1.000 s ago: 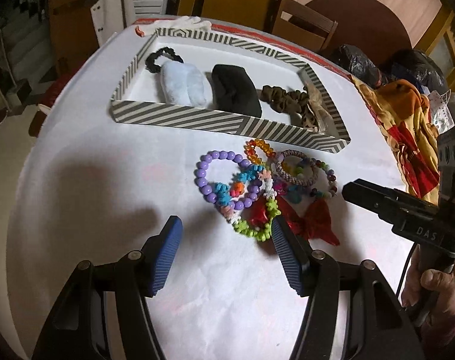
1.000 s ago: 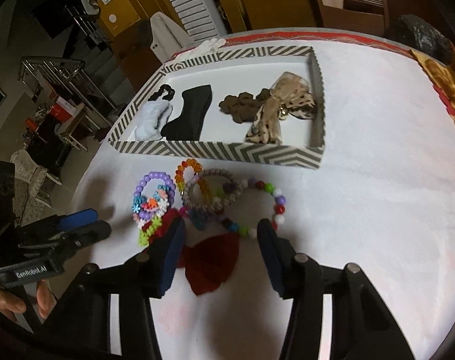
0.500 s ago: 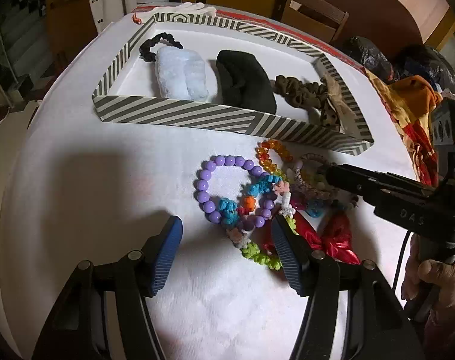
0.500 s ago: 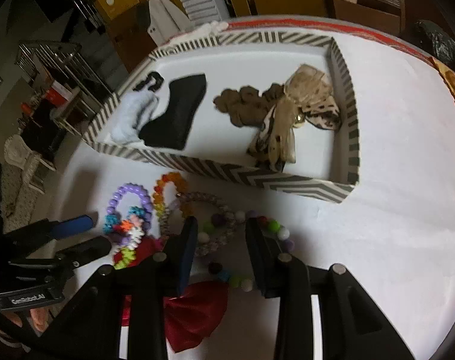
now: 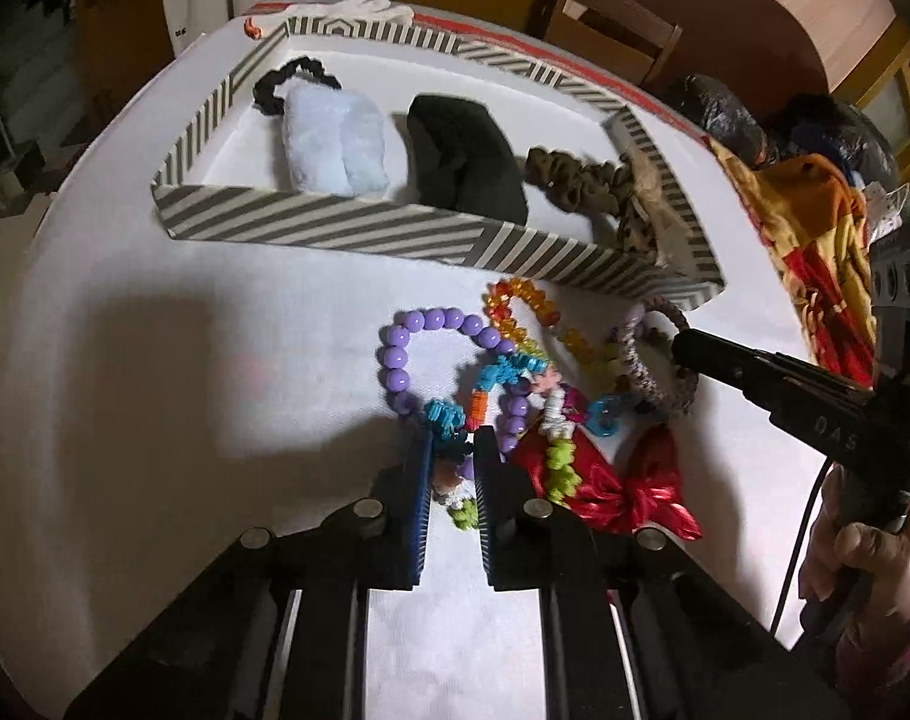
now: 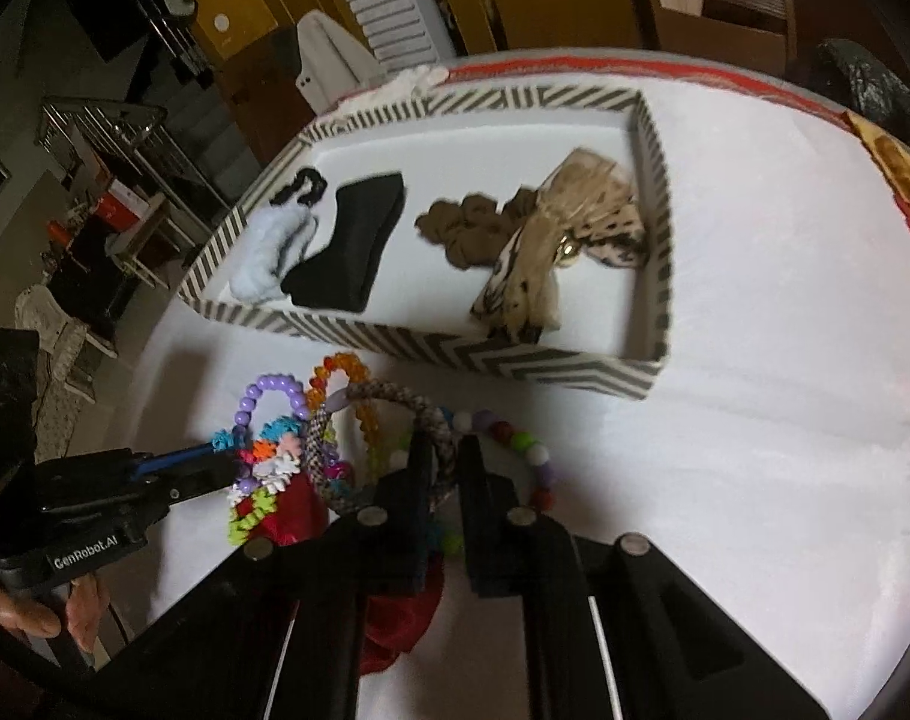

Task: Organize jewelry
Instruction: 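Grasp a multicolour beaded bracelet with the left tool while the right tool grasps the grey braided bangle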

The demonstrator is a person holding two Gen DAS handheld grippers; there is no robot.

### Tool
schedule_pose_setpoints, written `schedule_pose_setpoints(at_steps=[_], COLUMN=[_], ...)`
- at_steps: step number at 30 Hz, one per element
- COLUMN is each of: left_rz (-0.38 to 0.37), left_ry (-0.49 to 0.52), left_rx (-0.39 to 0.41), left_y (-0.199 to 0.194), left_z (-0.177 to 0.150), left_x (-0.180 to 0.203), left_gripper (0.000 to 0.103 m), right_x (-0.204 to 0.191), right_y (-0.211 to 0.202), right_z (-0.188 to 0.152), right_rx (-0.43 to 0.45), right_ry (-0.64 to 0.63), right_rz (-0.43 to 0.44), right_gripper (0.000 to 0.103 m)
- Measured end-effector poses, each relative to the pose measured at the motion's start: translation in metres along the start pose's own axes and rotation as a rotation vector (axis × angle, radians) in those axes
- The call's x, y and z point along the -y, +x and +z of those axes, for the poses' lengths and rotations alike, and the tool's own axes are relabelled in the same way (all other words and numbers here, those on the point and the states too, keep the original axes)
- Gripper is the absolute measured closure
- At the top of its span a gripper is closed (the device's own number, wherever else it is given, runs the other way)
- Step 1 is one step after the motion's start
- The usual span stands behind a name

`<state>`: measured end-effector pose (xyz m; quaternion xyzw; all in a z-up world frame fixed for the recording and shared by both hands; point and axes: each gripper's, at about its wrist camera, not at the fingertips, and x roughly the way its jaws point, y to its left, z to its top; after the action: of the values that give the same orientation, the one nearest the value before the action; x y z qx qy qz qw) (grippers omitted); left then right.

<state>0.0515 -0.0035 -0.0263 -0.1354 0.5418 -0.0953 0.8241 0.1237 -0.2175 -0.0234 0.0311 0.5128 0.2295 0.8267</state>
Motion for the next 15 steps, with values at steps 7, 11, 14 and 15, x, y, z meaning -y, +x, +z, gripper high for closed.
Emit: schedule_pose_setpoints(at_steps=[7, 11, 14, 15], left_rz=[-0.016, -0.016, -0.007, -0.001], left_ry=[0.022, 0.024, 0.032, 0.034], left_rx=[0.026, 0.047, 0.067, 0.074], left_y=[-0.026, -0.042, -0.052, -0.055], left_z=[0.001, 0.006, 0.01, 0.012], left_x=[0.008, 0.013, 0.017, 0.019], left_gripper=[0.097, 0.097, 0.097, 0.097], right_x=[0.008, 0.012, 0.012, 0.011], right_y=[-0.027, -0.034, -0.039, -0.04], right_z=[0.0, -0.001, -0.001, -0.001], right_rx=[0.04, 0.053, 0.058, 0.06], right_ry=[0.009, 0.016, 0.013, 0.01], right_rz=[0.009, 0.013, 0.015, 0.015], right_gripper=[0.094, 0.094, 0.094, 0.094])
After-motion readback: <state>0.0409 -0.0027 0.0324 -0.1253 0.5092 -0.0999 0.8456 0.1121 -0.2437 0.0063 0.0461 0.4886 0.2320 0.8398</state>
